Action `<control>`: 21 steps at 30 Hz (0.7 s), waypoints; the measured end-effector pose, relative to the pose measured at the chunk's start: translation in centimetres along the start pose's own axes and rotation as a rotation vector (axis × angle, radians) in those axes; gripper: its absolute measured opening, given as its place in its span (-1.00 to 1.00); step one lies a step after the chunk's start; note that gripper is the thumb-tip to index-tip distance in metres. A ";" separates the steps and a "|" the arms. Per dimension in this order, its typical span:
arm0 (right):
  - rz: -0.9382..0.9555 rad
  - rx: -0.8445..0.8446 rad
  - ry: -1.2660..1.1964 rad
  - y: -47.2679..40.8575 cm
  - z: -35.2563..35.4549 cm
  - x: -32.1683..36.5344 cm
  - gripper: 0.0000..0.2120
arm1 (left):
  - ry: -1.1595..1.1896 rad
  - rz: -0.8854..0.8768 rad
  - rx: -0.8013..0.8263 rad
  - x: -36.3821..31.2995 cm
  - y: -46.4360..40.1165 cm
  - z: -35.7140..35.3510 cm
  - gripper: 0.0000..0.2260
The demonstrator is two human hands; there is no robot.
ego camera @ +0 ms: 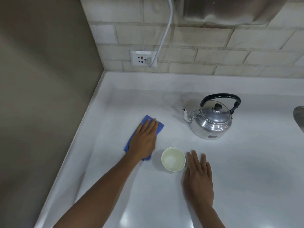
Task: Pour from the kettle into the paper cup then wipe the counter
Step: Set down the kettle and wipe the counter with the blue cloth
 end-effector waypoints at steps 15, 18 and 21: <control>0.004 -0.021 -0.012 0.1 -0.4 -0.3 -0.48 | 0.024 -0.005 -0.017 0.2 8.6 0.2 -0.50; 0.004 -0.030 -0.003 0.1 0.0 -0.1 -0.49 | 0.041 0.031 -0.033 0.8 9.9 0.6 -0.50; 0.000 -0.024 0.001 0.2 0.1 -0.1 -0.49 | 0.036 0.162 -0.039 3.6 7.3 1.7 -0.50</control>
Point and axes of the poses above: each hand's wrist, its own y-axis away from the middle knuckle, its own z-axis out of the back of the hand, x = y × z, the point moved 8 cm from there along -y, towards the middle knuckle, and after that the axes turned 1 degree about -x, right-handed, at the moved point
